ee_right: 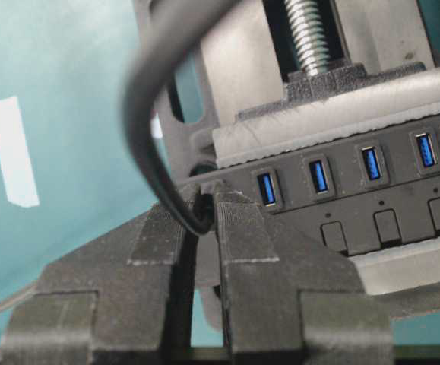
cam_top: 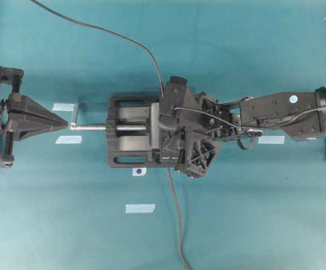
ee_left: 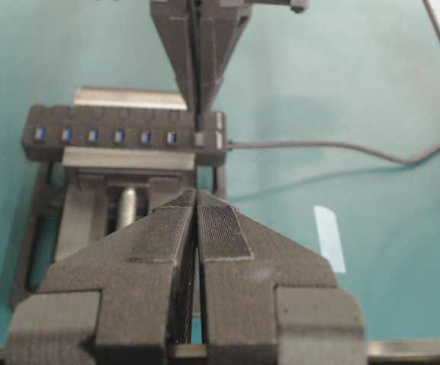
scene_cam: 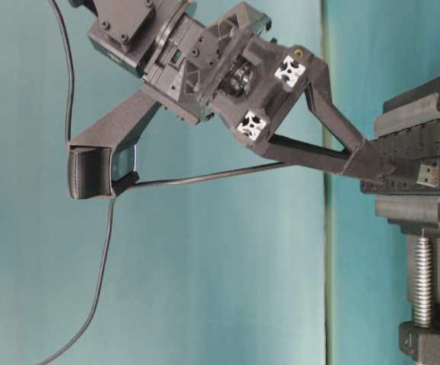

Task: Insert the USB into the front port of the fixed hub.
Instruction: 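Press the USB plug firmly into the port with the right gripper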

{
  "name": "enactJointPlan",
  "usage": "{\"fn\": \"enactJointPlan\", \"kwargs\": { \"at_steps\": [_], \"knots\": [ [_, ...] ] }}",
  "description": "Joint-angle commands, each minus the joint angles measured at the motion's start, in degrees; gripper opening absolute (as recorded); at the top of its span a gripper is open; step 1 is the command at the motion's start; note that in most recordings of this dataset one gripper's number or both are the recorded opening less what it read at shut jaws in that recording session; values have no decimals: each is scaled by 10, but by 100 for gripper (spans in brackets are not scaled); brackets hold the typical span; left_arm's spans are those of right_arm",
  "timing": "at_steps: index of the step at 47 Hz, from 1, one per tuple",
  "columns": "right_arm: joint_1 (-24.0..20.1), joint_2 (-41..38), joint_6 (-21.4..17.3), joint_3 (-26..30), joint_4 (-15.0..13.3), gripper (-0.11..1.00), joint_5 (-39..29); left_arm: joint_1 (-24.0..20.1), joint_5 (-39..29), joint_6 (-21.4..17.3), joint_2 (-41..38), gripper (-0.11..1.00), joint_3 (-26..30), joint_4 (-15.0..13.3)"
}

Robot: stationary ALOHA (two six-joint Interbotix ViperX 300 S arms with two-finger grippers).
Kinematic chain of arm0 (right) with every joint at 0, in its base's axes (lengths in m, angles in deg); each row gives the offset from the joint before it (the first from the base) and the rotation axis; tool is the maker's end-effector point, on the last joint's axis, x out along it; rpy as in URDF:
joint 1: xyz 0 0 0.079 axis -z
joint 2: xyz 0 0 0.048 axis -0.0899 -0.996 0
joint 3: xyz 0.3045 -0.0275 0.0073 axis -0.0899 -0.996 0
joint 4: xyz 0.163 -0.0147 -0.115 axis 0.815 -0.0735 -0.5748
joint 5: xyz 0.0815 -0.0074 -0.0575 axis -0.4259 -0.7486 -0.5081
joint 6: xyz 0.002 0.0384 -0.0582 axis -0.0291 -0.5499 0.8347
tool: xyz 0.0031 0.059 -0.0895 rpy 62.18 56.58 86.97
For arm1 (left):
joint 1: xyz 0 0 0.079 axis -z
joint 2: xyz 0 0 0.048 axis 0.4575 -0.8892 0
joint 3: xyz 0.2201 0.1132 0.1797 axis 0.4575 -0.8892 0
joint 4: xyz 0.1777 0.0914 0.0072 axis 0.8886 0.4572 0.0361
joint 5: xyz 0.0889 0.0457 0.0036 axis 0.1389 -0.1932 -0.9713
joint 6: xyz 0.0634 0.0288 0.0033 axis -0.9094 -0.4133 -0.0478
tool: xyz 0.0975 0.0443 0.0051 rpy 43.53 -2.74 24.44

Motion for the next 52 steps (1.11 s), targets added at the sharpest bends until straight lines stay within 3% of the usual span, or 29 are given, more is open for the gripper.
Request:
{"fn": "enactJointPlan", "kwargs": {
  "at_steps": [1,18,52],
  "knots": [
    [0,7,-5,4,-5,4,-8,1,5,-1,-3,0,13,1],
    [1,7,-4,18,-23,4,-42,1,4,-1,-3,0,12,0],
    [-7,-13,-6,26,-18,4,-16,1,5,-1,-3,0,13,1]
  ]
}}
